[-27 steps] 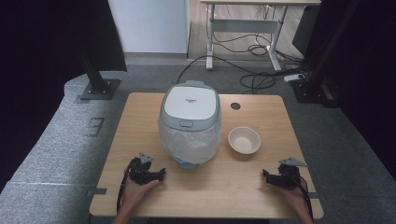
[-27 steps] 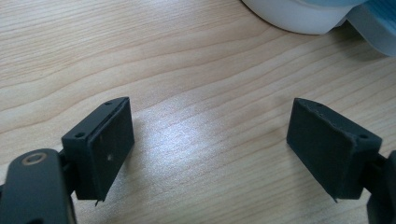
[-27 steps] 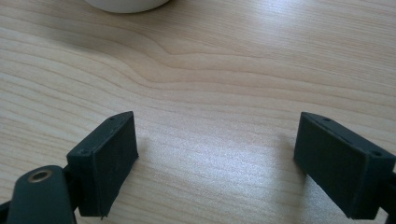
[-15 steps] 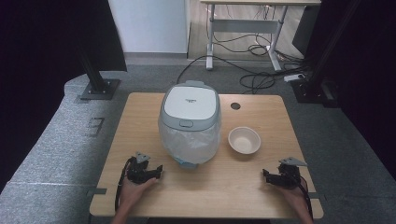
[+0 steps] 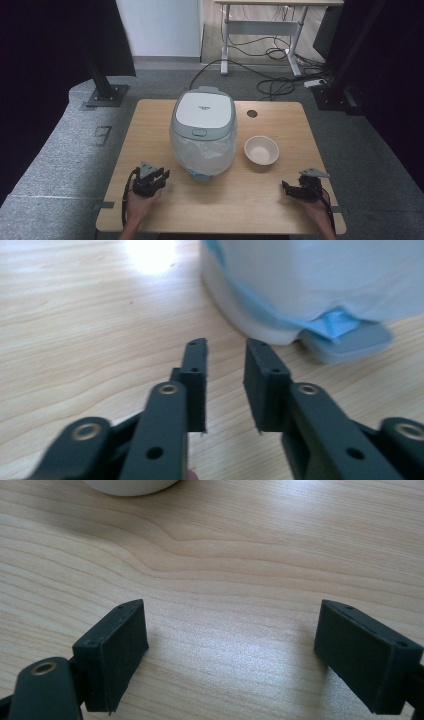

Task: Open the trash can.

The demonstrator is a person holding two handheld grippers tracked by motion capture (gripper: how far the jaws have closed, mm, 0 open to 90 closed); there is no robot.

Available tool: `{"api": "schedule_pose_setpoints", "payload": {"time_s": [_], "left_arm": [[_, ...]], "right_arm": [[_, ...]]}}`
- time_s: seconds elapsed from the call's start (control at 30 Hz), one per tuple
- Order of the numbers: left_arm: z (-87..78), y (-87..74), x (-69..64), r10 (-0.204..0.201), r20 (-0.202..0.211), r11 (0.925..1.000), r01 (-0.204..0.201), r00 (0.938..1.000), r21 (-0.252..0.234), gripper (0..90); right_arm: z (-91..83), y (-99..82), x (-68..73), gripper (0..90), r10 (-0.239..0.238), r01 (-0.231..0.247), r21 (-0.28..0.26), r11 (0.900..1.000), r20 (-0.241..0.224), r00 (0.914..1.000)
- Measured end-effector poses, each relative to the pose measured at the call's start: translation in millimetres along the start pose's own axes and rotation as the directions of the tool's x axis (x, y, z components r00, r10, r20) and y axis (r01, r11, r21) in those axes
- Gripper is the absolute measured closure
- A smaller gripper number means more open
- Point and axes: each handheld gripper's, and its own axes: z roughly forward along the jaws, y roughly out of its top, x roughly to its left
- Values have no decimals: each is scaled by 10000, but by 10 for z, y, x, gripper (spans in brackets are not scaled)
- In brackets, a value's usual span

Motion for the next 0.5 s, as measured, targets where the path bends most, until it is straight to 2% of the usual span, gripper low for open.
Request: {"api": "schedule_pose_setpoints", "payload": {"time_s": [0.17,0.3,0.5], "left_arm": [[-33,22,-48,68,370,9998,-61,9993,-198,814],[-47,35,-71,130,494,9994,-115,9987,-322,841],[-70,61,-134,331,941,9983,-283,9950,-518,883]], "right_arm": [[0,0,0,129,1,-1,-1,10000,2,10000],[0,0,0,129,-4,4,-2,10000,1,10000],[0,0,0,129,2,-2,-3,10000,4,10000]]}}
